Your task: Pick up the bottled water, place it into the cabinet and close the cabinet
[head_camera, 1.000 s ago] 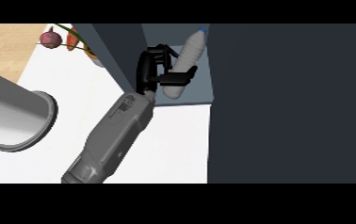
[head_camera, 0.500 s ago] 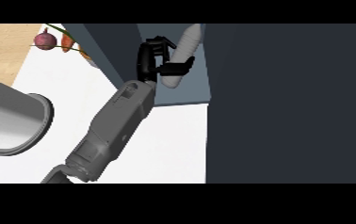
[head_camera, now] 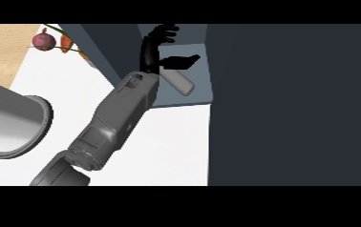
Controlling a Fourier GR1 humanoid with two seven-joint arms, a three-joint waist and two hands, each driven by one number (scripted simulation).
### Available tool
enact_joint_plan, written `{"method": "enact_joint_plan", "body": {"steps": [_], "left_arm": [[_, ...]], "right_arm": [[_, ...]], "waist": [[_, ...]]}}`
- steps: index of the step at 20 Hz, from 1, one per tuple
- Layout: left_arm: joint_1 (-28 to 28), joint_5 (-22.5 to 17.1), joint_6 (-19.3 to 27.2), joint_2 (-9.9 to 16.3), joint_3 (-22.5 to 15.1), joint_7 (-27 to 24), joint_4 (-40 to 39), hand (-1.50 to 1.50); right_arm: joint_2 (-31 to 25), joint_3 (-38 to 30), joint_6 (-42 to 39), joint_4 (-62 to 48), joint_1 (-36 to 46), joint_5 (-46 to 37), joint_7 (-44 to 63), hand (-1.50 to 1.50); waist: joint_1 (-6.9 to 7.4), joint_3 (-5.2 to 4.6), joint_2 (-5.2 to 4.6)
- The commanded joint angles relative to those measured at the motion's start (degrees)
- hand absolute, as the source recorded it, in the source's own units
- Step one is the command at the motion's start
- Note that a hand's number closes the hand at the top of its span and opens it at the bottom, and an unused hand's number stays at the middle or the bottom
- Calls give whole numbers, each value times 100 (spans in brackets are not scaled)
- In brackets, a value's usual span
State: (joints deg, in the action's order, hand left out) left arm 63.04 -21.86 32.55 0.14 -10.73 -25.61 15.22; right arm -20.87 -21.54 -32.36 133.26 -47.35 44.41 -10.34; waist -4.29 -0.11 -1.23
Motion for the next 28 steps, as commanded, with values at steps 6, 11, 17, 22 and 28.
{"method": "enact_joint_plan", "body": {"steps": [6,11,17,22,28], "left_arm": [[494,43,51,-12,209,-222,-616,-150],[514,-186,-335,-12,391,-638,-338,-150],[396,-224,-804,-13,306,-1182,-167,-150],[157,-704,-862,-14,109,-1163,232,-150],[-316,-1074,-761,-14,-402,-1072,1021,-150]], "right_arm": [[-174,-135,60,231,235,395,147,-150],[-324,-158,317,279,462,416,330,-150],[28,7,330,454,338,110,310,-150],[-147,-133,493,677,276,380,622,-150],[39,-138,730,874,305,307,761,-150]], "waist": [[-49,1,-49],[-39,-4,-46],[31,3,24],[9,2,68],[176,3,130]]}}
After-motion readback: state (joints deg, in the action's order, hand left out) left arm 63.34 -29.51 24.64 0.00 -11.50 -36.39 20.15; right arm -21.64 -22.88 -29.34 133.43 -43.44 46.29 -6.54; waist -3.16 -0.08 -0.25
